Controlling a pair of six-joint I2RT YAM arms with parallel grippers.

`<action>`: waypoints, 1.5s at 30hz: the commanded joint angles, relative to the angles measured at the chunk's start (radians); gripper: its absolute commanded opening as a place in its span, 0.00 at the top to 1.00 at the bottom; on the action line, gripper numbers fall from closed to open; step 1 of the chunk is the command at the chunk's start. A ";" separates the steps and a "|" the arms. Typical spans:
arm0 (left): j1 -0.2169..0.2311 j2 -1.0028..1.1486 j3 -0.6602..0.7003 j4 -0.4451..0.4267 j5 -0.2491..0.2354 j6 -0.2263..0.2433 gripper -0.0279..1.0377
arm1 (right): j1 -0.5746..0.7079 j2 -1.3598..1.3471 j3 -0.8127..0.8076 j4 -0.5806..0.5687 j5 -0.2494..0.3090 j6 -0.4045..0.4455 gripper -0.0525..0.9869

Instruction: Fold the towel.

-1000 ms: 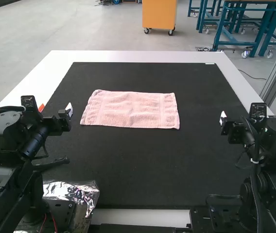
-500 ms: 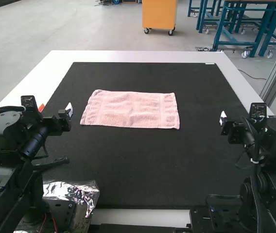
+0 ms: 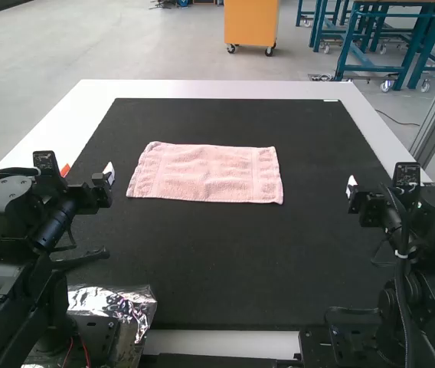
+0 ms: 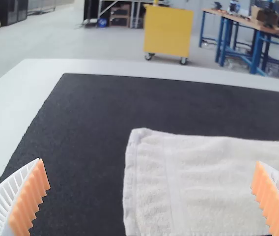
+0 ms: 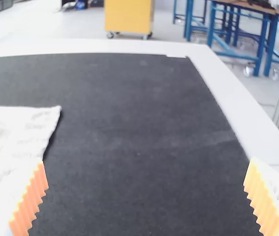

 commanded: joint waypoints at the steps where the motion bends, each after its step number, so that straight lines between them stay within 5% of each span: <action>1: 0.008 -0.006 -0.006 0.004 -0.008 -0.008 0.06 | -0.007 -0.007 -0.007 -0.003 -0.012 -0.008 0.07; 10: 0.008 -0.006 -0.006 0.010 -0.010 -0.005 0.06 | -0.006 -0.007 -0.007 0.000 -0.012 -0.008 0.07; 13: 0.008 -0.006 -0.006 0.033 -0.008 0.043 0.06 | -0.007 -0.007 -0.006 0.006 -0.013 -0.005 0.07; 16: 0.008 -0.006 -0.006 0.082 -0.010 0.239 0.07 | -0.007 -0.008 -0.006 0.070 -0.007 -0.071 0.07; 18: 0.002 -0.006 -0.006 0.098 -0.007 0.396 0.07 | -0.006 -0.008 -0.006 0.090 -0.005 -0.214 0.07; 19: -0.001 -0.006 -0.006 0.107 -0.007 0.425 0.07 | -0.004 -0.008 -0.006 0.096 -0.005 -0.304 0.07; 21: -0.001 -0.006 -0.006 0.113 -0.007 0.419 0.07 | -0.002 -0.008 -0.006 0.093 -0.075 -0.582 0.07; 22: -0.001 -0.006 -0.006 0.119 -0.007 0.419 0.07 | -0.002 -0.008 -0.007 0.081 -0.076 -0.628 0.07; 27: 0.008 -0.006 -0.006 0.162 -0.007 0.426 0.07 | 0.004 -0.008 -0.009 0.104 -0.093 -0.614 0.07; 31: 0.011 -0.005 0.001 0.292 -0.059 0.425 0.07 | -0.004 -0.007 -0.002 0.297 -0.059 -0.507 0.07; 38: 0.002 0.110 0.206 0.294 -0.091 0.400 0.10 | -0.006 0.144 0.200 0.242 -0.059 -0.283 0.07; 42: 0.001 0.373 0.398 0.285 -0.099 0.258 0.08 | -0.006 0.411 0.396 0.219 -0.071 -0.099 0.07; 45: 0.004 0.609 0.565 0.147 -0.059 0.103 0.07 | 0.001 0.647 0.554 0.124 -0.107 0.009 0.07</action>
